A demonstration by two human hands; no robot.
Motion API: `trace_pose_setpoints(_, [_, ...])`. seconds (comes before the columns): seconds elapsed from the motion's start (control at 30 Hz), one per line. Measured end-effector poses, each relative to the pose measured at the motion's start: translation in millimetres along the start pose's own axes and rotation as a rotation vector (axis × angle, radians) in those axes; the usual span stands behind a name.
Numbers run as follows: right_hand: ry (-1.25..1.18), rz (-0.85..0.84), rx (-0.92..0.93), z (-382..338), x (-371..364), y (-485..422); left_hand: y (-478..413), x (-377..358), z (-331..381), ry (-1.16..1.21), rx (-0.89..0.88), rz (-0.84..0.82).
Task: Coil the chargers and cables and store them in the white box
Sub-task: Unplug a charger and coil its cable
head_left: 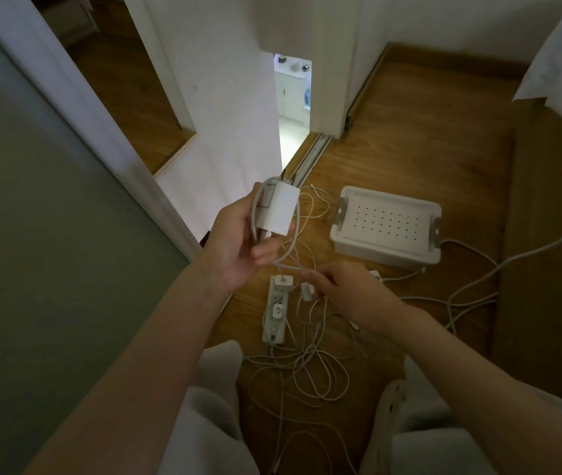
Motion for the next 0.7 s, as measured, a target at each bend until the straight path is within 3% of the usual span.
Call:
trace_pose_setpoints(0.07, [0.049,-0.005,0.015,7,5,-1,4,-4,1,-0.105,0.031,-0.062])
trace_pose_setpoints(0.2, [0.083,0.033,0.013,22,26,0,13,2,17,-0.846,-0.062,0.0])
trace_pose_setpoints(0.33, [0.183,0.142,0.009,26,54,2,11,12,31,-1.362,-0.239,0.044])
trace_pose_setpoints(0.43, [0.255,0.337,0.011,17,81,9,9,20,37,-1.515,-0.303,0.095])
trace_pose_setpoints(0.57, [0.174,0.529,0.05,0,101,24,9,21,43,-1.631,-0.392,0.146])
trace_pose_setpoints(0.7, [0.164,0.458,0.139,-28,73,28,4,25,45,-1.624,-0.431,0.217])
Point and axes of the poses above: each hand's wrist, its own y-axis away from the middle knuckle, its own x-axis out of the back of the hand, z = x × y, the point moved 10 cm from there along -y, towards the middle knuckle, and after that the axes turned 13 degrees about y, right-handed, at the moved point
